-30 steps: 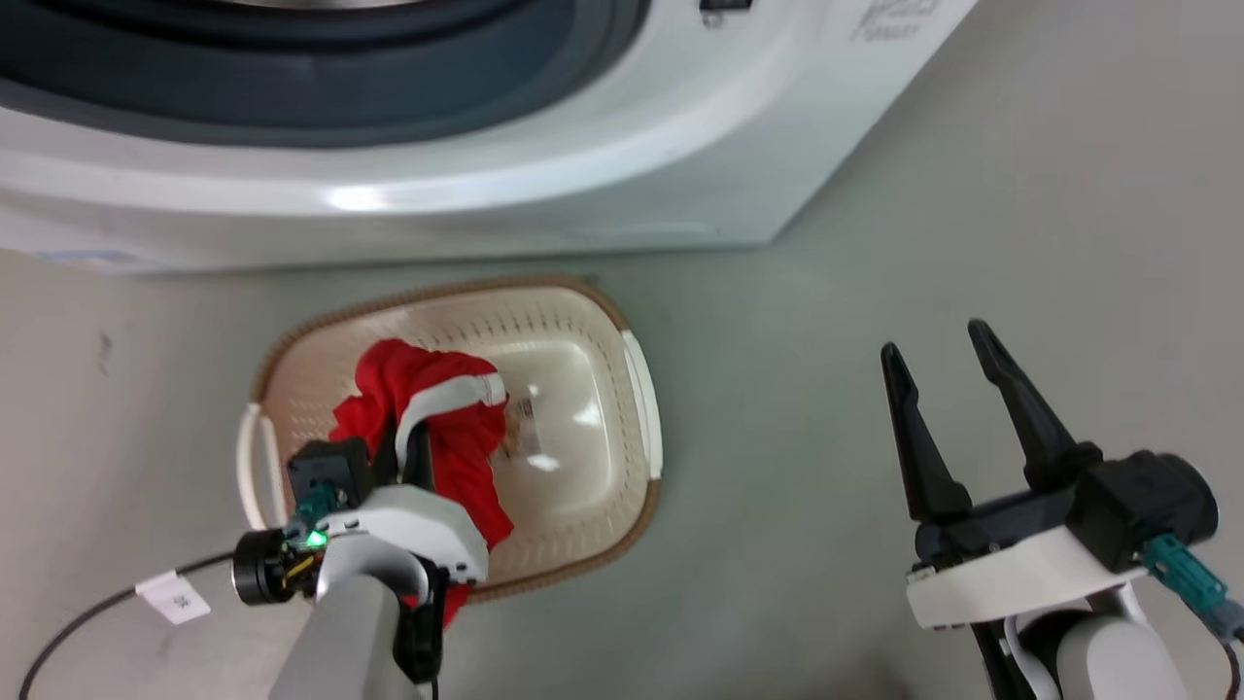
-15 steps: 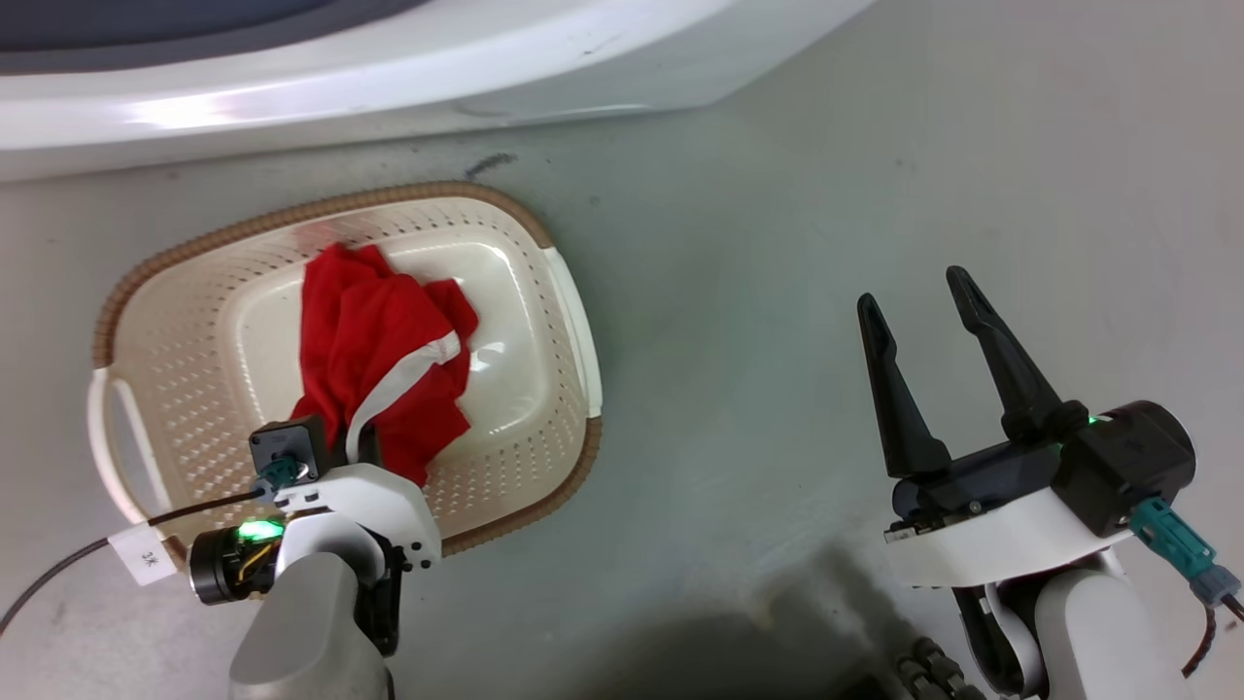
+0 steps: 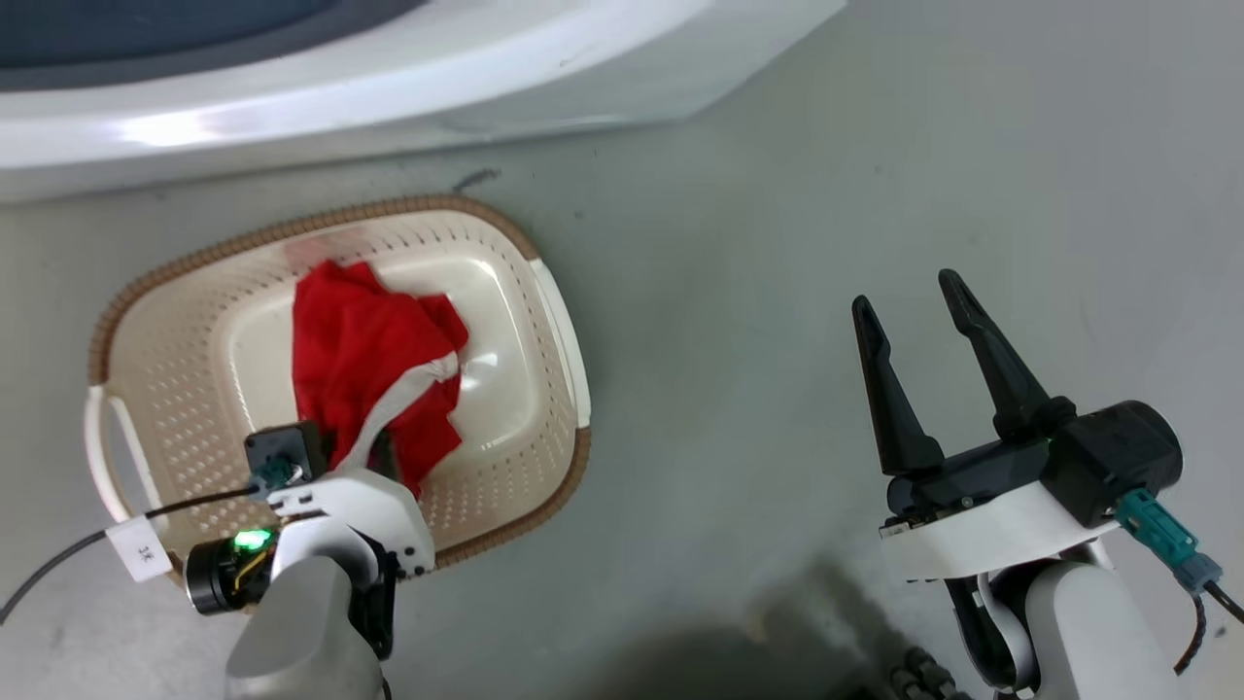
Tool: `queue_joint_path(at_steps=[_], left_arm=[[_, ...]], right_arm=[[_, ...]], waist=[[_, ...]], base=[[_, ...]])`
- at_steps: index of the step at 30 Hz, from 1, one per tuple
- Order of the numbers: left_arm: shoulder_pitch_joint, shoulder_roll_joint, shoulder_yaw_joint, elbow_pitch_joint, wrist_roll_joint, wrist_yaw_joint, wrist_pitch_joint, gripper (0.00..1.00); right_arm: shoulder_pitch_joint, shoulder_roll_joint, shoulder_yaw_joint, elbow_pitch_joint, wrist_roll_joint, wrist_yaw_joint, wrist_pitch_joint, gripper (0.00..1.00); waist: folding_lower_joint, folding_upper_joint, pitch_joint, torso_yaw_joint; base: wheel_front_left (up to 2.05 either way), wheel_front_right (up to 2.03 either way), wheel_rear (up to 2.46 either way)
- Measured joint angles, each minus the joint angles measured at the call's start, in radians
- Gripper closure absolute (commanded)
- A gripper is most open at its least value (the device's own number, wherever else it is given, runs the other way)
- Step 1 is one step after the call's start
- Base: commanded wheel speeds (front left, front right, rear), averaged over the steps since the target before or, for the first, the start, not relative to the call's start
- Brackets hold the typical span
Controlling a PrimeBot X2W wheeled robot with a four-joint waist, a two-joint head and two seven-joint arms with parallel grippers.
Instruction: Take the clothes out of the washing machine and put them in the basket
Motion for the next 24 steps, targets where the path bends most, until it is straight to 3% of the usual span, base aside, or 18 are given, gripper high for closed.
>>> queue_joint_path(at_steps=[13, 24], left_arm=[[0.225, -0.034, -0.002, -0.144, 0.005, 0.007, 0.000, 0.00], [0.413, -0.036, -0.132, -0.347, -0.058, 0.061, 0.000, 0.00]], right_arm=[[0.113, 0.001, -0.059, 0.018, -0.026, 0.000, 0.027, 0.00], [0.230, 0.000, -0.114, -0.044, -0.034, 0.000, 0.080, 0.00]], waist=[[-0.0002, 0.0000, -0.299, 0.043], [-0.0005, 0.0000, -0.508, 0.109]], base=[[0.00, 0.00, 0.00], [0.00, 0.00, 0.00]])
